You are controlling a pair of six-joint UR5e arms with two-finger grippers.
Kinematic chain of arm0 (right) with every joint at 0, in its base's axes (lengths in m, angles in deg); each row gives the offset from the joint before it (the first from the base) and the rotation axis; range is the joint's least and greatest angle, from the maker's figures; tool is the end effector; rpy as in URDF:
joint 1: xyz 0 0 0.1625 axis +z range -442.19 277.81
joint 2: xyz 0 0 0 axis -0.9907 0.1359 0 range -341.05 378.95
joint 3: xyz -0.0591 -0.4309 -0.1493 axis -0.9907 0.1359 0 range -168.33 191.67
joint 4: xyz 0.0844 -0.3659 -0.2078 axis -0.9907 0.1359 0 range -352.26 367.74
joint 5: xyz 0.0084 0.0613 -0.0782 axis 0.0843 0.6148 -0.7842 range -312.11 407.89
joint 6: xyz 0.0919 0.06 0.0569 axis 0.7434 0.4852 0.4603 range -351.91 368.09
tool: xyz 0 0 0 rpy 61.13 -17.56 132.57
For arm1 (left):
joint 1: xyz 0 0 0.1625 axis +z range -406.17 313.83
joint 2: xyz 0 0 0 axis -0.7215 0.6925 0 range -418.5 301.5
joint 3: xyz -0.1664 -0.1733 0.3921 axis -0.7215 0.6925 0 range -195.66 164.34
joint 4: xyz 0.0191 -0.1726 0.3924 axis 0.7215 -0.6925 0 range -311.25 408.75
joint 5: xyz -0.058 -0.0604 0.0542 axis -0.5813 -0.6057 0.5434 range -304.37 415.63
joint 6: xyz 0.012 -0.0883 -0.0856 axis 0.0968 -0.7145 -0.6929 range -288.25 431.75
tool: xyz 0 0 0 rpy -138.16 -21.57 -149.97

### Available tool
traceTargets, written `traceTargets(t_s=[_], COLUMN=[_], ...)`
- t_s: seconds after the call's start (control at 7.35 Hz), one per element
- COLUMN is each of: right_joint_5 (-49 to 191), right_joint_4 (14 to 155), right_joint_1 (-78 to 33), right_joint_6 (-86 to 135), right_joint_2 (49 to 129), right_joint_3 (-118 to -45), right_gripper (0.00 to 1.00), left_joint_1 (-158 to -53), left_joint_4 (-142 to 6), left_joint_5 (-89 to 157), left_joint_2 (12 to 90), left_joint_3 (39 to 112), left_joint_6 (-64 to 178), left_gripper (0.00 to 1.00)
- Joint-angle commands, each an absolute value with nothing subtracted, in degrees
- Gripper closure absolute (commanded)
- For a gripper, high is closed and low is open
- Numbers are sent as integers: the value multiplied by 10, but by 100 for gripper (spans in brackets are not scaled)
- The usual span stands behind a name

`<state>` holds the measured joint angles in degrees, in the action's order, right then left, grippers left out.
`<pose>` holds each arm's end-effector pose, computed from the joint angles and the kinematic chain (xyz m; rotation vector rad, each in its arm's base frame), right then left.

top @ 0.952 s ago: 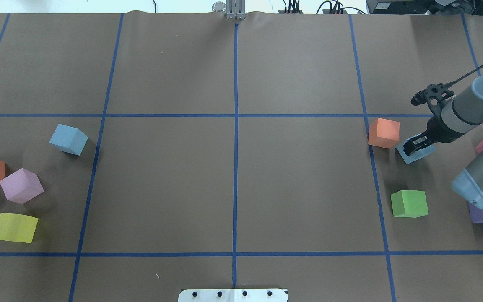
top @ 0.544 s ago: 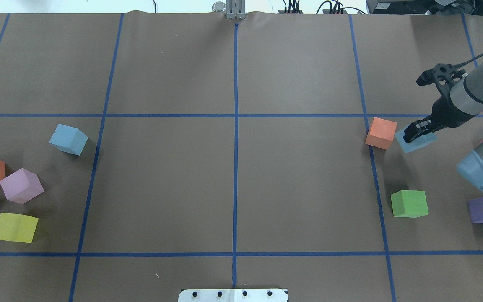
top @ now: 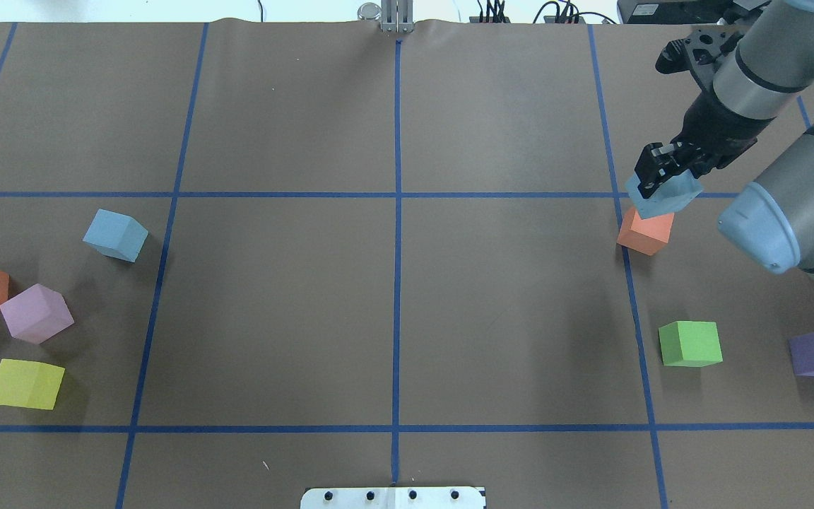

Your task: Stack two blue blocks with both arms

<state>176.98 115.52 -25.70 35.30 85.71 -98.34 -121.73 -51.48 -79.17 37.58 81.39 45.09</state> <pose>-0.2905 -0.5390 0.3493 0.0293 -0.7962 -0.2557 0.0980 -0.5657 0.5680 0.0915 0.8567 -0.0404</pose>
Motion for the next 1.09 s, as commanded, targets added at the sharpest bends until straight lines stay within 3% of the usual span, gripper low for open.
traceTargets(t_s=[0.0,0.27,0.41,0.68,0.95], right_joint_5=[1765,1748,1729,1682,1641], right_joint_4=[1166,1161,1160,1029,1013], right_joint_1=[-303,-339,-366,-423,-462], right_joint_6=[449,528,564,687,728], right_joint_2=[782,725,704,676,647], right_joint_3=[-957,-920,-900,-828,-790], right_gripper=[51,51,51,52,52], left_joint_1=[-1144,-1074,-1054,-1037,-1021], left_joint_4=[-516,-514,-516,-520,-555], left_joint_5=[-788,-747,-732,-709,-695], left_joint_2=[432,481,482,476,476], left_joint_3=[814,806,802,801,776], left_joint_6=[371,318,319,323,328], left_gripper=[2,2,2,2,2])
